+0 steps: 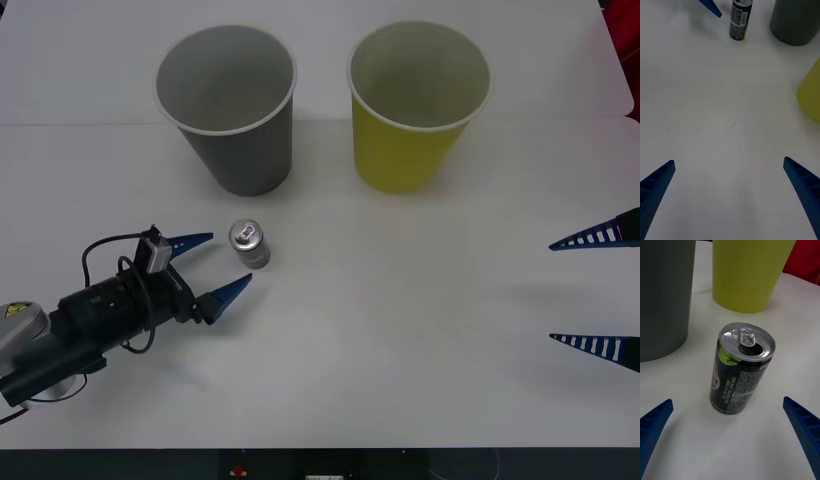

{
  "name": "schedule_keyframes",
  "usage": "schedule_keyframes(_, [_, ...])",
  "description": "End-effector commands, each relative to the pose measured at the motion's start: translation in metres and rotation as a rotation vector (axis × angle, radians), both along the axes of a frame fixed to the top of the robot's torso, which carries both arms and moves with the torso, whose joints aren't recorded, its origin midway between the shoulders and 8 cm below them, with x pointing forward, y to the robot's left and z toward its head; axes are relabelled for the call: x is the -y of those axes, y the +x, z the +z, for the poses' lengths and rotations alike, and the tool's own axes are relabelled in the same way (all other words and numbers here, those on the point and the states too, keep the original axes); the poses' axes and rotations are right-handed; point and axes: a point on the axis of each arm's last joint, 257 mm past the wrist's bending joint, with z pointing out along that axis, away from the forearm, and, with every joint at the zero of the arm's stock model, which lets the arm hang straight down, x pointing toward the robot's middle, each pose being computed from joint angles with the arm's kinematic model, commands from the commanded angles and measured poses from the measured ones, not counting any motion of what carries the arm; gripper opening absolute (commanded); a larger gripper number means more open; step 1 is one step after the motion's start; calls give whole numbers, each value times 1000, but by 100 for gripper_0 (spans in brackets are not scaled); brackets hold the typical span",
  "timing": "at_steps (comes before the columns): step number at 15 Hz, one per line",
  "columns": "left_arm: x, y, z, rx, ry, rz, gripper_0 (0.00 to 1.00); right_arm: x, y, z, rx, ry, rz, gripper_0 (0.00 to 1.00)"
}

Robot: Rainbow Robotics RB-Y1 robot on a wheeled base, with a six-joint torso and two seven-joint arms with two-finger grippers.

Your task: Put the can into the green bin and the plastic bottle into the gray bin

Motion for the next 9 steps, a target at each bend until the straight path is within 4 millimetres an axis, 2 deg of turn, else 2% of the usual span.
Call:
schedule_keyframes(1, [13,9,1,12,-4,2,100,0,0,0,0,0,0,100])
schedule_keyframes(6, [42,26,3,27,-9,31,100,0,0,0,0,0,0,100])
schedule_keyframes(9, [48,33,5,37,-5,48,100,0,0,0,0,0,0,100])
